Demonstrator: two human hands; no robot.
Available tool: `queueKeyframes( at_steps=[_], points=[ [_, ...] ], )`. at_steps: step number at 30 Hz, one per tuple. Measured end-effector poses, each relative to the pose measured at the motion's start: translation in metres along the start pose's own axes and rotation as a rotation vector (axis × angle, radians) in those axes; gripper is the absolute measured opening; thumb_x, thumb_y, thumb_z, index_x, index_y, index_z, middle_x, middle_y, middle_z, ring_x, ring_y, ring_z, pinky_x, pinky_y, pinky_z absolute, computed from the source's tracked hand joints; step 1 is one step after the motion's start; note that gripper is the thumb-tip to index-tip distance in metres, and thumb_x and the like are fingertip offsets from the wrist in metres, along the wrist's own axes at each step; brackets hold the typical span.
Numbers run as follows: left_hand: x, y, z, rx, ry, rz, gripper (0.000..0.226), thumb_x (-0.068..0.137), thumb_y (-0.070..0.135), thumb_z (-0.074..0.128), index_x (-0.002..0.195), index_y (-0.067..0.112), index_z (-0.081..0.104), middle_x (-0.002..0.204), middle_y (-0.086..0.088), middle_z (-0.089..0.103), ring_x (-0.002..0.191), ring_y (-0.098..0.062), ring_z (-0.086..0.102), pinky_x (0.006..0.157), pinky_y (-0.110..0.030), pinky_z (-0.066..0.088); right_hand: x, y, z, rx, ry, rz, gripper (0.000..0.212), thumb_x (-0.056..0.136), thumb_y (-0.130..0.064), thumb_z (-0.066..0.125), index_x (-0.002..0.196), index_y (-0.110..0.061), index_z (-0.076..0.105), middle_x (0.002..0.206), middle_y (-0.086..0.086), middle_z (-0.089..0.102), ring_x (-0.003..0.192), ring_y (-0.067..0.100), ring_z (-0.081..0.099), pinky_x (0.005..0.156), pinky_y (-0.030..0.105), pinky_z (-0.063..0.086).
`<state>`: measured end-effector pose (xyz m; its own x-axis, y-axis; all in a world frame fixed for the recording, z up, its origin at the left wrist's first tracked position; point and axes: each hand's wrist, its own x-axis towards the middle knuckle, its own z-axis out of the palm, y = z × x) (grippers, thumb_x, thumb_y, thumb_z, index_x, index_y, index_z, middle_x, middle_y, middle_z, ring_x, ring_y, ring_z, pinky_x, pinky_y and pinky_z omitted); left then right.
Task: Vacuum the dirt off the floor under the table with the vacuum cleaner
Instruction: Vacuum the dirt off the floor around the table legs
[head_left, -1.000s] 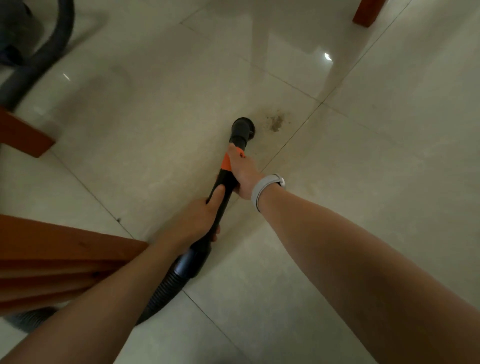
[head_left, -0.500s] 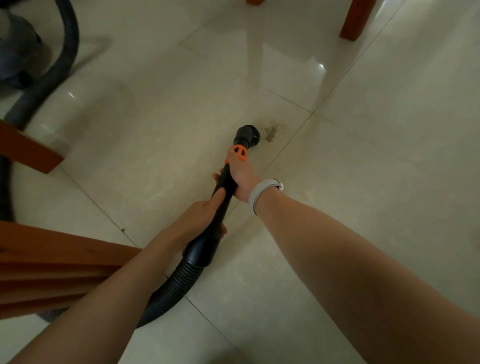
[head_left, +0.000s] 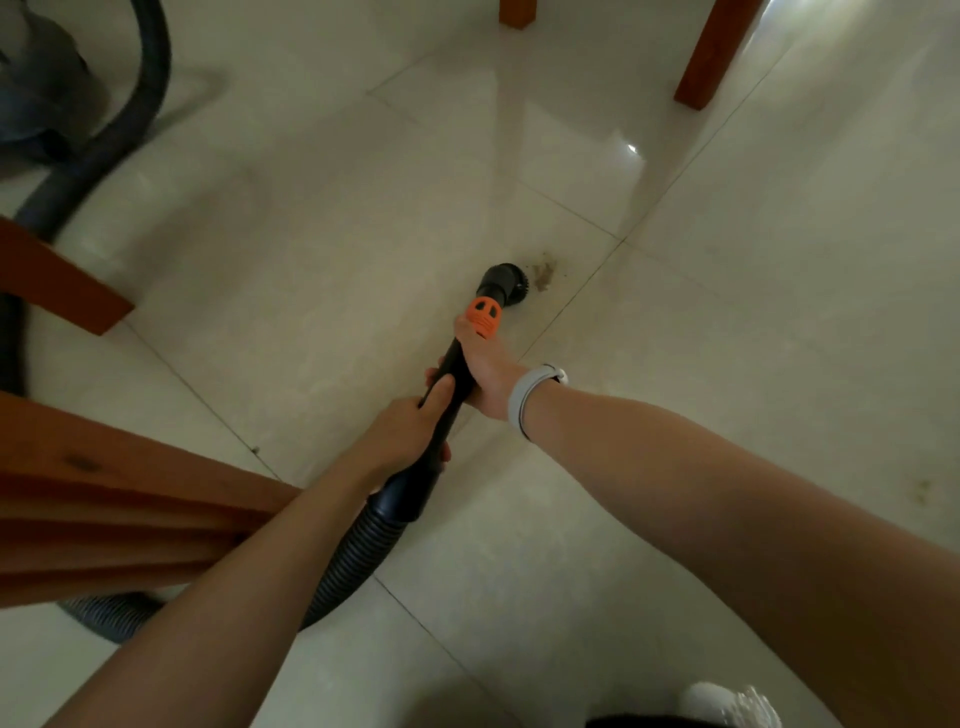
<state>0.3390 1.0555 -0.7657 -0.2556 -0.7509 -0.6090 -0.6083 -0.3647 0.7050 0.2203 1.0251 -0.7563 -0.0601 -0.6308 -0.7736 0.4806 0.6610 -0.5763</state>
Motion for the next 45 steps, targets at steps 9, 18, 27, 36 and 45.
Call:
queueKeyframes(
  at_steps=[9,18,27,36,45],
  points=[
    [0.004,0.019,0.021,-0.021,-0.016,-0.001,0.06,0.096,0.056,0.033,0.078,0.004,0.057,0.065,-0.014,0.065,0.055,-0.026,0.062,0.06,-0.029,0.052,0.005,-0.012,-0.017,-0.095,0.031,-0.014,0.028,0.1,-0.036,0.042,0.088,-0.01,0.039,0.075,0.011,0.05,0.058,0.024,0.056,0.069,0.039,0.052],
    [-0.003,0.023,0.038,-0.056,-0.009,-0.022,0.056,0.096,0.054,0.032,0.084,0.004,0.054,0.064,-0.012,0.063,0.054,-0.024,0.061,0.057,-0.028,0.05,0.004,-0.012,-0.031,-0.153,0.027,-0.007,0.03,0.098,-0.037,0.044,0.087,-0.009,0.041,0.071,0.01,0.052,0.057,0.023,0.058,0.08,0.042,0.055],
    [0.007,0.039,0.045,-0.057,-0.032,-0.026,0.054,0.096,0.055,0.032,0.087,0.006,0.053,0.064,-0.012,0.063,0.051,-0.022,0.061,0.057,-0.028,0.052,0.011,-0.025,-0.046,-0.149,0.004,-0.037,0.028,0.1,-0.035,0.042,0.086,-0.01,0.041,0.074,0.01,0.052,0.057,0.022,0.058,0.072,0.039,0.055],
    [0.028,0.051,0.042,-0.074,-0.047,-0.03,0.056,0.095,0.057,0.032,0.084,0.006,0.052,0.06,-0.011,0.062,0.051,-0.023,0.061,0.057,-0.029,0.052,0.026,-0.041,-0.049,-0.118,-0.003,-0.047,0.029,0.099,-0.035,0.043,0.083,-0.012,0.041,0.073,0.01,0.052,0.058,0.023,0.058,0.084,0.042,0.055],
    [0.047,0.072,0.033,-0.038,-0.072,-0.031,0.059,0.095,0.059,0.031,0.089,0.004,0.053,0.062,-0.011,0.063,0.051,-0.022,0.061,0.055,-0.027,0.051,0.039,-0.063,-0.049,-0.079,0.002,-0.06,0.028,0.099,-0.035,0.043,0.084,-0.012,0.039,0.077,0.012,0.052,0.06,0.023,0.057,0.079,0.039,0.054]
  ],
)
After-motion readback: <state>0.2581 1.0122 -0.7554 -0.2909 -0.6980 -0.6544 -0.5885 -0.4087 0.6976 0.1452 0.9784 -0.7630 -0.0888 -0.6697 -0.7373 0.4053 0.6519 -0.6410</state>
